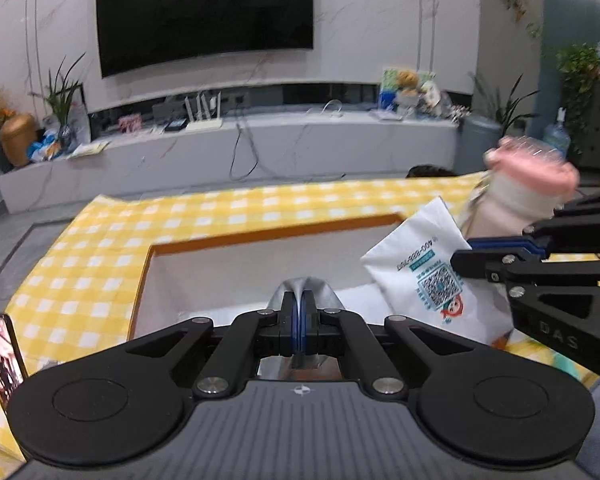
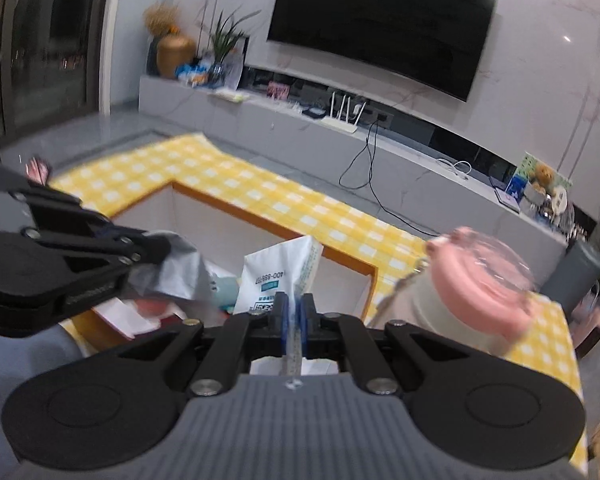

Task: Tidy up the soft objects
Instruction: 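Carry the grey fabric with the left tool while the right tool carries the booklet to the box, then open the left tool over the box while the right tool releases the booklet inside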

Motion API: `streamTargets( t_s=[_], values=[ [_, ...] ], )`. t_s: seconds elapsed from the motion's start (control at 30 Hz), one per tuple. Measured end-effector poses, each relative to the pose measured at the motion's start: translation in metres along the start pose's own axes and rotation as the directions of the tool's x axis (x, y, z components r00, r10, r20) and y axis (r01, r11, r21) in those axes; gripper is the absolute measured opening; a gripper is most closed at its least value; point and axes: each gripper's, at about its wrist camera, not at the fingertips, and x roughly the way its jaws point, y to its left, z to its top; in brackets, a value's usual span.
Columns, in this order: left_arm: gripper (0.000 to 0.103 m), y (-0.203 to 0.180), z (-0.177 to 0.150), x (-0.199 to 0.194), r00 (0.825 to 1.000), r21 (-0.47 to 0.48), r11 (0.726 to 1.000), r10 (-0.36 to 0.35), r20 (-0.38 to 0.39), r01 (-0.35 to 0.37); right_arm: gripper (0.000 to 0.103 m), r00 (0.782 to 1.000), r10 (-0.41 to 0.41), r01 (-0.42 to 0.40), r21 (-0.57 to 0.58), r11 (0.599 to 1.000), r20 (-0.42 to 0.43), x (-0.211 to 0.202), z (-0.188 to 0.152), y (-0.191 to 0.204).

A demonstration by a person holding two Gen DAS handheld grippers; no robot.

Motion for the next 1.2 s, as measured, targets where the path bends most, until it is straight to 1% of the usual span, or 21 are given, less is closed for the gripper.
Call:
streamTargets(
  t_s=[0.1,0.23,0.37,0.5,0.6,0.67,0.73,0.8,0.87,0.9,0.97,1.0,1.07,1.13,1.2],
  values=[
    [0.002,0.012,-0.008,0.011,0.999,-0.03,1.0,-0.001,-0.04,0.0,0.003,0.999,-0.042,0.039,-0.068,0.997,-0.032,0.027,0.002,0.005],
    [0.002,0.026,-0.018,0.023,0.997,-0.047,0.999,0.019,-0.079,-0.023,0.003,0.996,-0.056,0.049,-0.087,0.995,-0.074,0.053,0.004,0.004],
    [0.002,0.04,-0.024,0.035,0.99,-0.072,0.996,0.041,-0.133,-0.05,0.003,0.989,-0.094,0.077,-0.145,0.986,-0.111,0.073,-0.001,0.011],
    [0.003,0.046,-0.031,0.043,0.984,-0.097,0.994,0.027,-0.177,-0.045,0.003,0.982,-0.105,0.073,-0.199,0.977,-0.156,0.094,-0.005,0.015],
    [0.004,0.05,-0.035,0.049,0.979,-0.118,0.992,0.009,-0.205,-0.034,0.004,0.978,-0.096,0.056,-0.211,0.976,-0.186,0.106,-0.006,0.017],
    [0.007,0.054,-0.035,0.052,0.976,-0.138,0.99,-0.006,-0.219,-0.025,0.004,0.976,-0.103,0.058,-0.222,0.973,-0.194,0.112,-0.007,0.019],
    [0.007,0.057,-0.036,0.054,0.973,-0.149,0.988,-0.007,-0.231,-0.028,0.004,0.973,-0.115,0.067,-0.235,0.97,-0.199,0.116,-0.008,0.024],
    [0.015,0.057,-0.036,0.055,0.971,-0.151,0.988,-0.006,-0.239,-0.031,0.004,0.97,-0.118,0.066,-0.236,0.969,-0.212,0.121,-0.008,0.024],
    [0.033,0.056,-0.035,0.055,0.97,-0.148,0.988,-0.001,-0.243,-0.036,0.005,0.967,-0.123,0.069,-0.236,0.969,-0.222,0.123,-0.008,0.024],
    [0.036,0.056,-0.035,0.055,0.97,-0.15,0.988,-0.001,-0.244,-0.037,0.006,0.967,-0.123,0.07,-0.235,0.969,-0.222,0.124,-0.008,0.024],
    [0.044,0.055,-0.035,0.054,0.97,-0.149,0.988,0.009,-0.242,-0.046,0.007,0.968,-0.125,0.073,-0.233,0.97,-0.217,0.123,-0.009,0.024],
    [0.047,0.053,-0.034,0.053,0.97,-0.144,0.988,0.014,-0.242,-0.05,0.013,0.969,-0.126,0.075,-0.234,0.969,-0.212,0.122,-0.009,0.024],
    [0.053,0.051,-0.034,0.052,0.972,-0.135,0.989,0.022,-0.236,-0.055,0.022,0.972,-0.12,0.072,-0.232,0.97,-0.202,0.117,-0.008,0.024],
    [0.056,0.049,-0.034,0.05,0.974,-0.135,0.99,0.015,-0.226,-0.047,0.023,0.976,-0.112,0.067,-0.232,0.971,-0.187,0.111,-0.008,0.024],
    [0.057,0.046,-0.034,0.048,0.976,-0.135,0.99,-0.002,-0.218,-0.028,0.023,0.98,-0.102,0.061,-0.231,0.971,-0.169,0.104,-0.007,0.024]
  ],
)
